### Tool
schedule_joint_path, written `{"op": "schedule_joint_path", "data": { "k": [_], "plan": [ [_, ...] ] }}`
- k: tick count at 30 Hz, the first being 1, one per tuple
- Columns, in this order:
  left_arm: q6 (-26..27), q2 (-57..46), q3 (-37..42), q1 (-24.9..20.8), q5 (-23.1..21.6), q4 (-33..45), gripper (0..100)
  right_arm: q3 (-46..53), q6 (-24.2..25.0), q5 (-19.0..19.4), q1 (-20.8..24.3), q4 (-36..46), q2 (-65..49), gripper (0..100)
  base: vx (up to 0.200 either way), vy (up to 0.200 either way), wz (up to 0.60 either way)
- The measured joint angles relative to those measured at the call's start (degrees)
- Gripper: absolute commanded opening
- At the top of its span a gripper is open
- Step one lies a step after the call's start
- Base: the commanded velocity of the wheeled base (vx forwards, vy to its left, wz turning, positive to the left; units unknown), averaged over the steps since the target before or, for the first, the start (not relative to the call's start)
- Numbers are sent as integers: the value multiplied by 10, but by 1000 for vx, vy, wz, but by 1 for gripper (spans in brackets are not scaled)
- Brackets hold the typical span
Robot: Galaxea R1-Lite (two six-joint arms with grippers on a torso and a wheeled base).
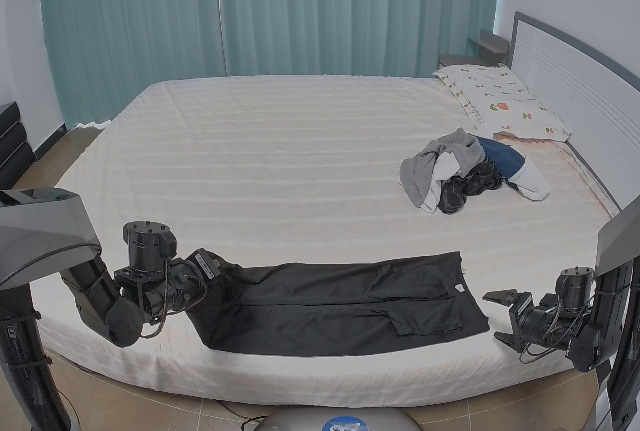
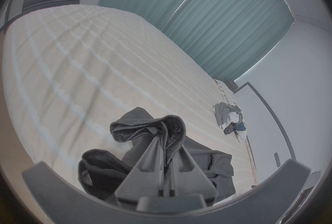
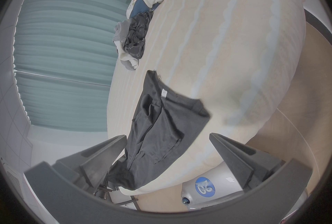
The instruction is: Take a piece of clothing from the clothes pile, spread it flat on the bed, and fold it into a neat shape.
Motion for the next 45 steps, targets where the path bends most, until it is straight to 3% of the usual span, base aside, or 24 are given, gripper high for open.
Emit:
{"op": "schedule_joint_path", "data": {
  "k": [8,23,35,44,45],
  "plan": [
    [0,-29,-43,-26,5,113,0,1,0,-1,2,0,1,100,0,-200,0],
    [-12,-8,-204,-134,50,284,0,4,-22,-5,9,0,9,100,0,-200,0],
    [-15,64,-297,-190,77,324,0,6,-26,-6,13,0,13,100,0,-67,0],
    [-52,102,-344,-223,89,325,0,8,-41,-5,15,0,16,100,0,0,0],
    [-53,105,-350,-225,98,325,100,8,-41,-6,15,0,16,100,0,0,0]
  ]
}}
